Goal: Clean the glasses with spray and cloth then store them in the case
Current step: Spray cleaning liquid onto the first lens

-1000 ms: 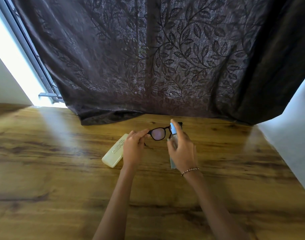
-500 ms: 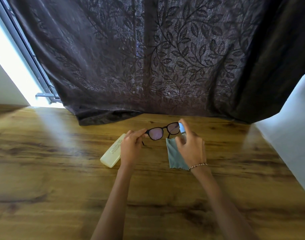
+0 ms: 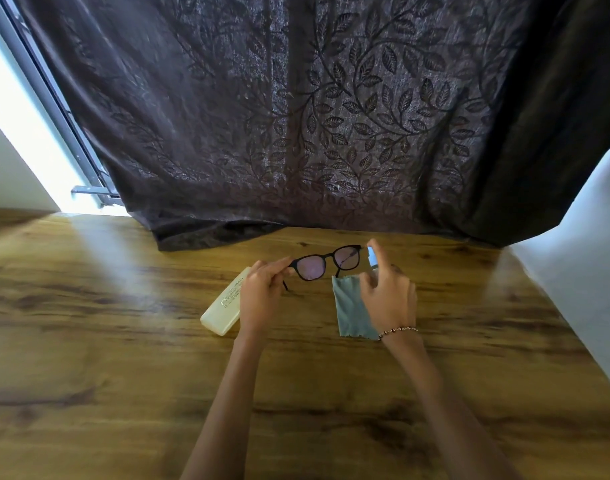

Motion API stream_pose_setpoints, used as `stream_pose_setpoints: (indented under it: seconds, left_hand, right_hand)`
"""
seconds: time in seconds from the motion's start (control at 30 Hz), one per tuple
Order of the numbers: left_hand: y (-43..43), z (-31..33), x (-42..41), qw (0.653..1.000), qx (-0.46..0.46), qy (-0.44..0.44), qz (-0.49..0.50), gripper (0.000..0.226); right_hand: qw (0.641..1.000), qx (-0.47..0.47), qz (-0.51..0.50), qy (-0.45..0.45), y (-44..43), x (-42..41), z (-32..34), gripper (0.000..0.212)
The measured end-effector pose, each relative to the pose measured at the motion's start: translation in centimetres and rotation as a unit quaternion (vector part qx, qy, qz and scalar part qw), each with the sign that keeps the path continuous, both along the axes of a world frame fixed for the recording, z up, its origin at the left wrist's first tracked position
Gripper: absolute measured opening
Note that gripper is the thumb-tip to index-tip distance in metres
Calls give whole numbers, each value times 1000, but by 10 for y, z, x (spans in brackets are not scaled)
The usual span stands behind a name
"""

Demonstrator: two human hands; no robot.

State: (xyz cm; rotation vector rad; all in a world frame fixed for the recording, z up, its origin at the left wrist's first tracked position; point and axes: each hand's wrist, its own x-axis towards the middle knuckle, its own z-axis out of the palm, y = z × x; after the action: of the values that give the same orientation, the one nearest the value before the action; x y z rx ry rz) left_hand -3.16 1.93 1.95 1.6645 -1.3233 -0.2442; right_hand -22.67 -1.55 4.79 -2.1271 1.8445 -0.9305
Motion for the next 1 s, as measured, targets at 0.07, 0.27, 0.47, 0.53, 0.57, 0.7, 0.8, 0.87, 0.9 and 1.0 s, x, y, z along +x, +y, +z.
stream_pose_setpoints:
  seconds: [0.07, 0.27, 0.47, 0.53, 0.57, 0.7, 0.8, 0.87, 0.9, 1.0]
  left_hand:
    - [0, 0, 0, 1000, -3, 1, -1, 27]
    - [0, 1, 0, 1000, -13, -3, -2, 27]
    - [1, 0, 1, 1000, -15, -6, 0, 27]
    - [1, 0, 1, 1000, -16, -11, -2, 27]
    - [1, 0, 1, 1000, -15, -13, -3, 27]
    - [1, 0, 0, 1000, -14, -10, -5, 27]
    - [1, 0, 0, 1000, -11, -9, -3, 28]
    - [1, -1, 0, 1000, -12, -13, -3, 28]
    - [1, -1, 0, 1000, -13, -14, -3, 28]
    - [0, 0, 0, 1000, -15, -13, -1, 28]
  right_hand:
    - [1000, -8, 12, -10, 0, 0, 1, 59]
    - [994, -24, 104, -13, -1, -1, 1, 69]
    - [992, -30, 119, -8, 0, -5, 1, 59]
    - [993, -30, 109, -19, 0, -6, 2, 57]
    - [994, -30, 101, -27, -1, -6, 2, 56]
    - [996, -33, 65, -51, -2, -7, 2, 56]
    - [996, -32, 54, -64, -4, -7, 2, 56]
    - [996, -28, 54, -61, -5, -8, 4, 58]
    - [996, -26, 59, -56, -6, -8, 4, 59]
    - [996, -20, 72, -43, -8, -9, 5, 61]
